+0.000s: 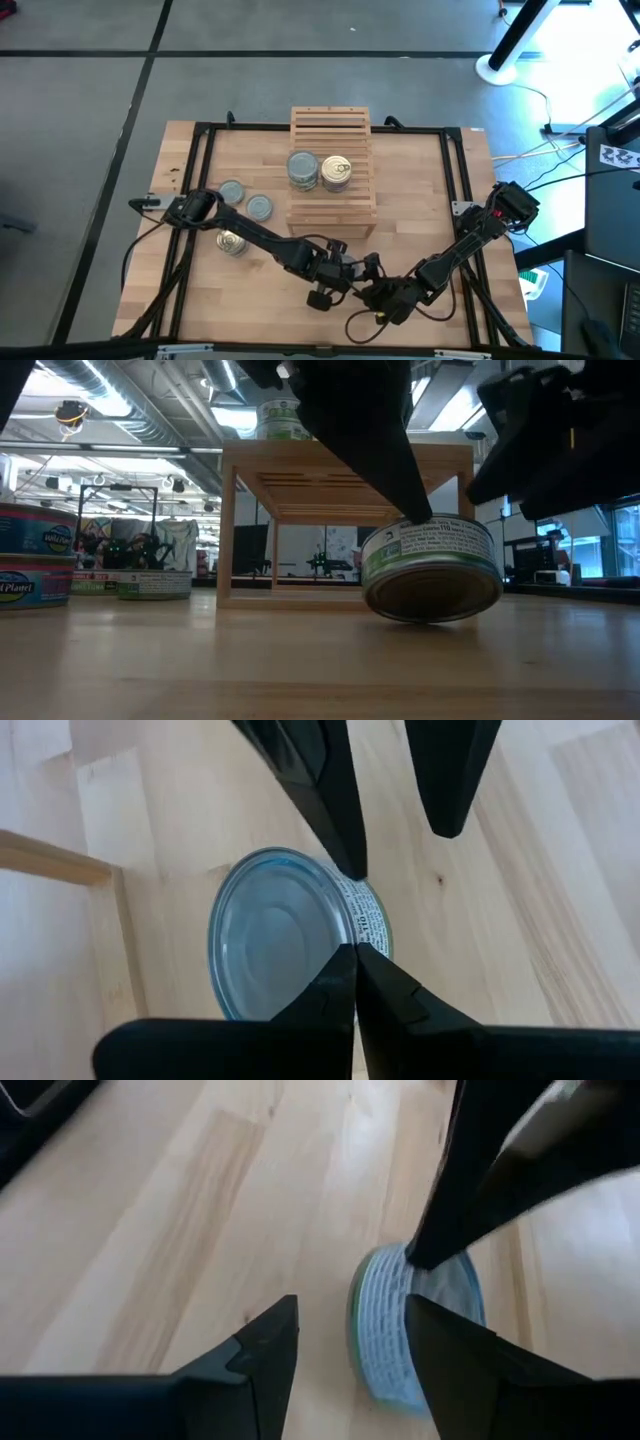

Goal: Stack canned seafood by type on shelf
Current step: Put the green tuna can on the shelf

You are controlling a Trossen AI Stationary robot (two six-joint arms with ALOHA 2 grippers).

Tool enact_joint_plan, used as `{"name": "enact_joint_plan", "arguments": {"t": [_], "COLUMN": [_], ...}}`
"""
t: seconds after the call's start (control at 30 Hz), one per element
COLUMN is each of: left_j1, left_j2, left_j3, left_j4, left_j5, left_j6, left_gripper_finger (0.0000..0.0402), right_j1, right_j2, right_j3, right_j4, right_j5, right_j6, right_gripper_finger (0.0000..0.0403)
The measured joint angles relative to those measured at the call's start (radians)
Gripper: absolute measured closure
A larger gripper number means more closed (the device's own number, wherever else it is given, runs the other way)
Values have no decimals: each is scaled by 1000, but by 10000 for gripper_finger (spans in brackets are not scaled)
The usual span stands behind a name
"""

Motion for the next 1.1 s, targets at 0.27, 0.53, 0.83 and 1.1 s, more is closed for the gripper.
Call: {"name": "enact_joint_plan", "arguments": {"t": [0.27, 0.53, 0.83, 1.1], "left_j1": [18, 20, 23, 23], "left_j2": [0, 0, 0, 0], "left_j3": [0, 0, 0, 0], "left_j4": [0, 1, 1, 1], "left_j5": [30, 35, 38, 38], "left_j6": [-22, -23, -41, -42], "left_gripper_finger": [401, 401, 401, 401], "right_j1": [0, 0, 0, 0], "right_j2": [0, 0, 0, 0], "right_j3": [0, 0, 0, 0], "right_j4": [-60, -56, -65, -73], "right_j5": [2, 47, 48, 74], "right_j6": [80, 71, 40, 11], "right_gripper_finger": [216, 216, 216, 216]}}
